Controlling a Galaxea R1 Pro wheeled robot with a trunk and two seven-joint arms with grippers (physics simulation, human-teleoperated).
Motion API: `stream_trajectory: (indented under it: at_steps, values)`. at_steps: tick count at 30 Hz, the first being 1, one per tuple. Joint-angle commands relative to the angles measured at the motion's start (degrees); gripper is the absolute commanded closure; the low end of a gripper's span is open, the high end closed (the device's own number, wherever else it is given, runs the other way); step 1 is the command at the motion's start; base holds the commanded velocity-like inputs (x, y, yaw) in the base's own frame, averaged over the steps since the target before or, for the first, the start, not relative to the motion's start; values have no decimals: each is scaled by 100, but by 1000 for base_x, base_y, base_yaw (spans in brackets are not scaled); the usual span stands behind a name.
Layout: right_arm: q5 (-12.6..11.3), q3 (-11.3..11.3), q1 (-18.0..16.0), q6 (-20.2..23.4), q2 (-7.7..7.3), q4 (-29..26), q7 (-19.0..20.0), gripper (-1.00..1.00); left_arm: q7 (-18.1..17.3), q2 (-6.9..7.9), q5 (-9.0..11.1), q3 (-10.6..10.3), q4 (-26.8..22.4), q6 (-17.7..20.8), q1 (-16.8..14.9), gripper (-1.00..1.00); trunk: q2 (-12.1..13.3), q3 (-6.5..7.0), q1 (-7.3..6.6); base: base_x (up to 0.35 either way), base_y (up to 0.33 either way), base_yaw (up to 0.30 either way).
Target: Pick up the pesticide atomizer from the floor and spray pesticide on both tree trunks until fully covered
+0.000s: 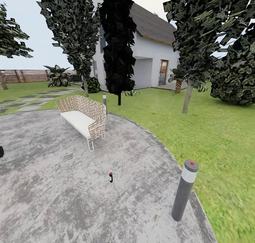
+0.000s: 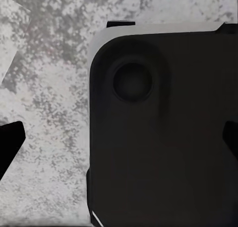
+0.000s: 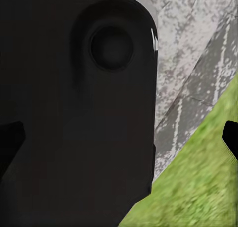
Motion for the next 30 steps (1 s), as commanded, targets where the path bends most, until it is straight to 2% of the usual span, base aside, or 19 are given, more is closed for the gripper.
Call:
stream_trajectory:
  at_steps: [1, 30]
  values:
    - [-3, -3, 1, -1, 1, -7, -5, -100, 2, 0, 4, 7, 8, -20, -4, -100, -3, -6, 0, 0, 0, 287]
    - [6, 15, 1, -1, 11, -13, -5, -100, 2, 0, 4, 3, 8, -25, -1, -100, -3, -6, 0, 0, 0, 292]
